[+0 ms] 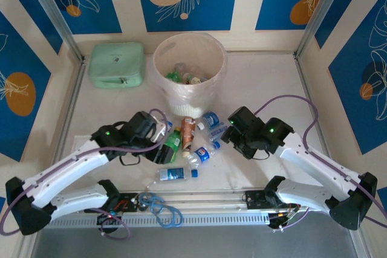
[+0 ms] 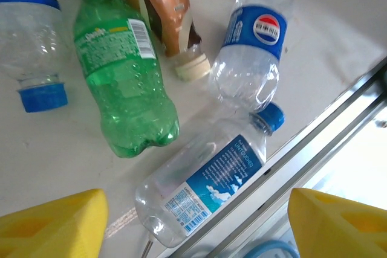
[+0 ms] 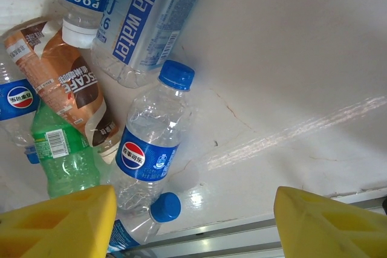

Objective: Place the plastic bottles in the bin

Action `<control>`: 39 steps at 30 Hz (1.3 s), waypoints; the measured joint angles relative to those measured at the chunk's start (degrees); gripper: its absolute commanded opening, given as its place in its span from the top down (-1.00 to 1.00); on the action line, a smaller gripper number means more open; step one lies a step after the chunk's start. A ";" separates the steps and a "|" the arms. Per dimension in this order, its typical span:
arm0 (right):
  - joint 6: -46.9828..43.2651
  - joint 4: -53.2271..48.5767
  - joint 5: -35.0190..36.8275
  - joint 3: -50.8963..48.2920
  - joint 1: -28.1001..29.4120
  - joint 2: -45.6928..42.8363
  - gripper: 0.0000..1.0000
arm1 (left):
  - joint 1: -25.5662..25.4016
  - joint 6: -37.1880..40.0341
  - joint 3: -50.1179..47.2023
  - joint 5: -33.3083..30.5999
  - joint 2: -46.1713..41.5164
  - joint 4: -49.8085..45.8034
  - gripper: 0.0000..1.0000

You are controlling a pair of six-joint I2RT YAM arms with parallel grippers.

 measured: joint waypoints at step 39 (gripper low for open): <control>1.49 2.97 -6.14 -6.75 -6.32 -8.83 -0.41 | -16.59 13.66 0.55 -5.62 26.86 5.86 -0.93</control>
